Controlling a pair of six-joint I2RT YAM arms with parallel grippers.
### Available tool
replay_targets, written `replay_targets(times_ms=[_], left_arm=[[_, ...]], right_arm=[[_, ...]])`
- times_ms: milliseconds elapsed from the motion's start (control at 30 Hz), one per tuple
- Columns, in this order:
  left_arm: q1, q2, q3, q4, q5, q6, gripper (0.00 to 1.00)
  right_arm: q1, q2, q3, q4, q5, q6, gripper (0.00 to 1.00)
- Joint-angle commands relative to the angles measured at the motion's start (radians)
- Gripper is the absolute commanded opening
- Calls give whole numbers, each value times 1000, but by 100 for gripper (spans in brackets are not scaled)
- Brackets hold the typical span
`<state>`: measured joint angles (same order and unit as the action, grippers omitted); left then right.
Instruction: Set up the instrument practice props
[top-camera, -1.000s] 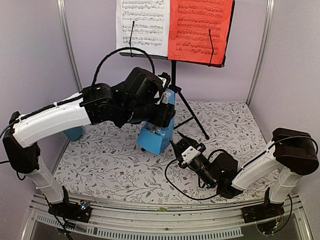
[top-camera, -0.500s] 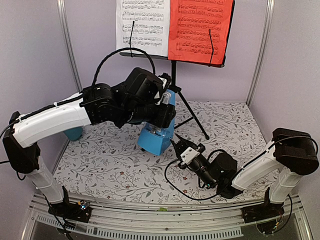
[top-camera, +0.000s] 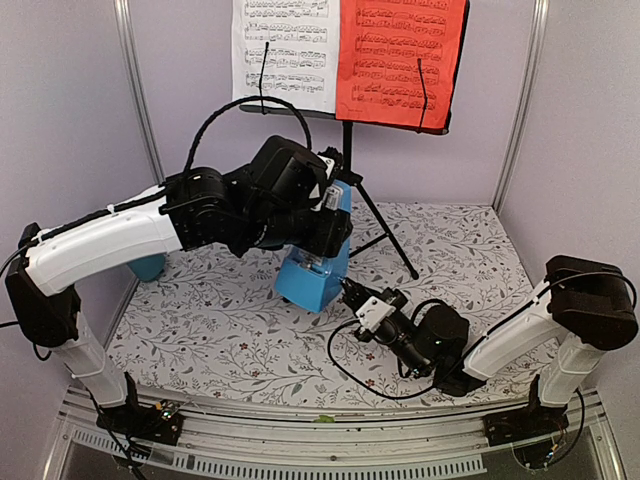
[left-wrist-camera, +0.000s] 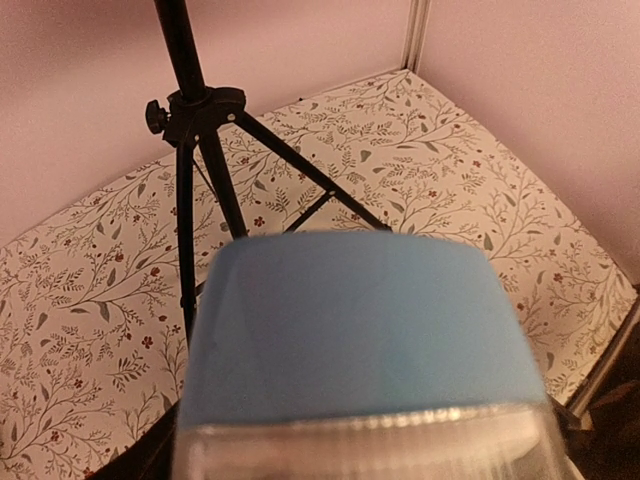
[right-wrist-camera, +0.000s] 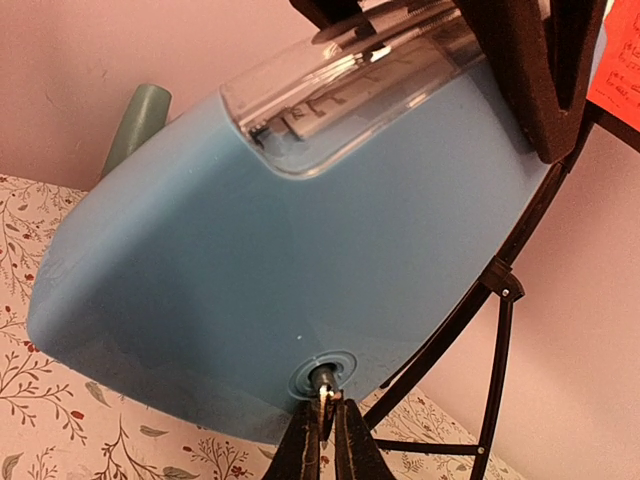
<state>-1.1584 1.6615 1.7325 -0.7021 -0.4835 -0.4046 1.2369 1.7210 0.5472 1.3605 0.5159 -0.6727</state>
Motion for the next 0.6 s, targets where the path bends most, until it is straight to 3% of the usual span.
replay_targets(times_ms=[0, 567], left_arm=[[-17, -25, 5, 90, 9, -5, 0], [-18, -31, -20, 116, 21, 0, 0]], right_arm=[[3, -30, 27, -40, -30, 21, 7], [3, -59, 50, -93, -36, 61, 5]])
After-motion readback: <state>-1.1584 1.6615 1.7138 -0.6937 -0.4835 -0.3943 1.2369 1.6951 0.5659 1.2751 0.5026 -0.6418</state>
